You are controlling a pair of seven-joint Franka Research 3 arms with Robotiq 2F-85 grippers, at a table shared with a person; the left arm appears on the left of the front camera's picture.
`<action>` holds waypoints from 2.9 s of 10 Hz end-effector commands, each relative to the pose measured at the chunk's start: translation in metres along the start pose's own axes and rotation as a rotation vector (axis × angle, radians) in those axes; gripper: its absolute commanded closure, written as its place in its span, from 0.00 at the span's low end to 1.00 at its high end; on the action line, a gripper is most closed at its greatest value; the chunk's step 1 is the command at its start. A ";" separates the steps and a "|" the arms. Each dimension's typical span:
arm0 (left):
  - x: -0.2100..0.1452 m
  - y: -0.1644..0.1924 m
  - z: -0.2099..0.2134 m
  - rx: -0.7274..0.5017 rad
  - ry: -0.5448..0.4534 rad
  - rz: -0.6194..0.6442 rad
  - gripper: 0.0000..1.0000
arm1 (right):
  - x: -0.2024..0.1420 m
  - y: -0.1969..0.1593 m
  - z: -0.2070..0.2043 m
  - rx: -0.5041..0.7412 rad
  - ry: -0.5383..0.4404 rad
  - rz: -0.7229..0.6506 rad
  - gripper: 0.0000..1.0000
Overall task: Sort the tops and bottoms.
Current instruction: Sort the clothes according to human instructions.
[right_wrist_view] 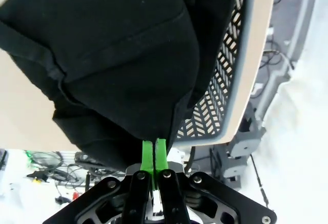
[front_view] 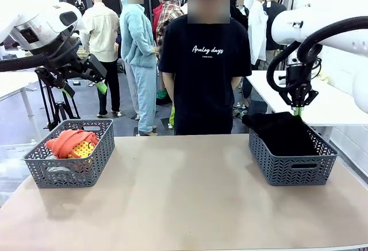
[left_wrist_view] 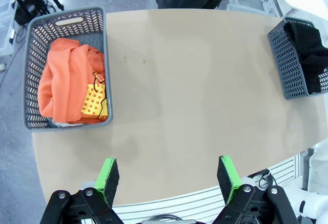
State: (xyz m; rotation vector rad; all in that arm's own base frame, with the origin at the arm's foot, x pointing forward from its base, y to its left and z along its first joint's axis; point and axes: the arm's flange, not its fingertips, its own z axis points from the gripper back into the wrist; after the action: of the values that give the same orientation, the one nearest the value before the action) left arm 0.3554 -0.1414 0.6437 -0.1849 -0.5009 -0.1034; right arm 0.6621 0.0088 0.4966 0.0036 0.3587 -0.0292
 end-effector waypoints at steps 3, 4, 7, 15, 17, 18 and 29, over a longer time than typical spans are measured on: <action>0.000 0.003 0.001 -0.007 0.000 -0.003 0.00 | -0.002 0.006 -0.015 0.002 -0.049 0.008 1.00; 0.000 0.003 0.001 -0.007 0.000 -0.003 0.00 | 0.002 0.011 -0.012 -0.017 -0.080 -0.027 1.00; 0.000 0.003 0.001 -0.007 0.000 -0.003 0.00 | 0.008 0.006 -0.010 0.001 -0.037 0.003 1.00; 0.000 0.003 0.001 -0.007 0.000 -0.003 0.00 | 0.024 0.018 -0.040 0.032 -0.208 -0.164 1.00; 0.000 0.003 0.001 -0.007 0.000 -0.003 0.00 | 0.030 0.019 -0.066 0.035 -0.176 -0.220 1.00; 0.000 0.003 0.001 -0.007 0.000 -0.003 0.00 | 0.029 0.017 -0.075 0.057 -0.159 -0.235 1.00; 0.000 0.003 0.001 -0.007 0.000 -0.003 0.00 | 0.008 0.014 -0.033 0.073 -0.235 -0.212 0.00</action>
State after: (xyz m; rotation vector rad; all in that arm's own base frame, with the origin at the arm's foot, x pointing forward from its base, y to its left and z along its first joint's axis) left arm 0.3554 -0.1414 0.6437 -0.1849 -0.5009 -0.1034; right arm 0.6660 0.0236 0.4641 0.0297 0.1304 -0.2629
